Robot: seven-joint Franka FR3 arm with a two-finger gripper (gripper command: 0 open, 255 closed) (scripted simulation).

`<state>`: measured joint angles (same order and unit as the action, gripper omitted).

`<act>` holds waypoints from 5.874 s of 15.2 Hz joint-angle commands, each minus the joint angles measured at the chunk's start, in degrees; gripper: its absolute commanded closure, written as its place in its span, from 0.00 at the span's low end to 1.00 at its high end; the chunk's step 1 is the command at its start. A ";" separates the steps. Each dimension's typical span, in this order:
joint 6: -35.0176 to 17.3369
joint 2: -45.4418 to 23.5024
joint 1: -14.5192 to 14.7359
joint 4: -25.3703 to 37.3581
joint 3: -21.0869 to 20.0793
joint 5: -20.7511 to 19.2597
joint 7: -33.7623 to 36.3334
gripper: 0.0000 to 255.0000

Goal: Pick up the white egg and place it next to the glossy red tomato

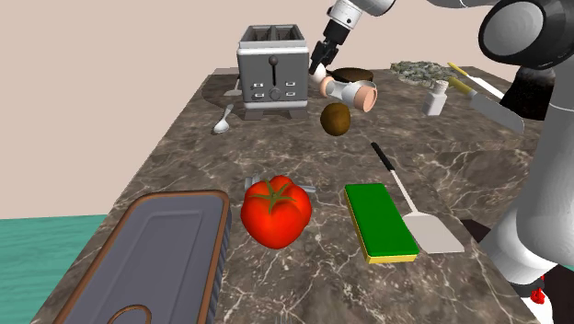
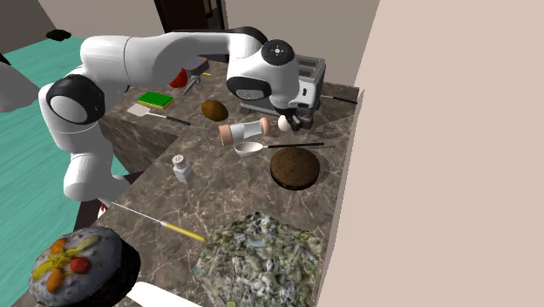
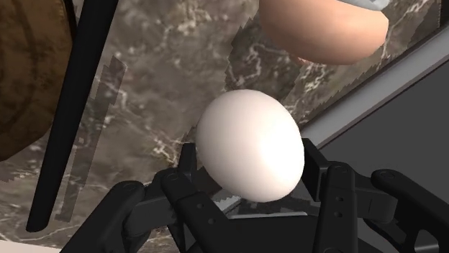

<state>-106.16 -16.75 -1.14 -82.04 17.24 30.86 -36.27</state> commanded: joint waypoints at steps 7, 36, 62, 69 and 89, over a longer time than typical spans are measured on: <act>6.19 -1.38 -0.93 7.99 0.19 -0.22 2.55 1.00; 6.96 17.24 8.83 -3.33 -3.47 -8.51 17.01 1.00; -7.73 41.50 18.35 -33.25 -23.92 -14.72 44.25 1.00; -12.86 42.46 18.60 -39.44 -24.14 -13.95 43.02 1.00; -25.14 42.33 19.53 -51.84 -24.68 -11.60 39.84 1.00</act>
<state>-131.22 25.57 18.38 -133.83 -7.45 19.24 3.59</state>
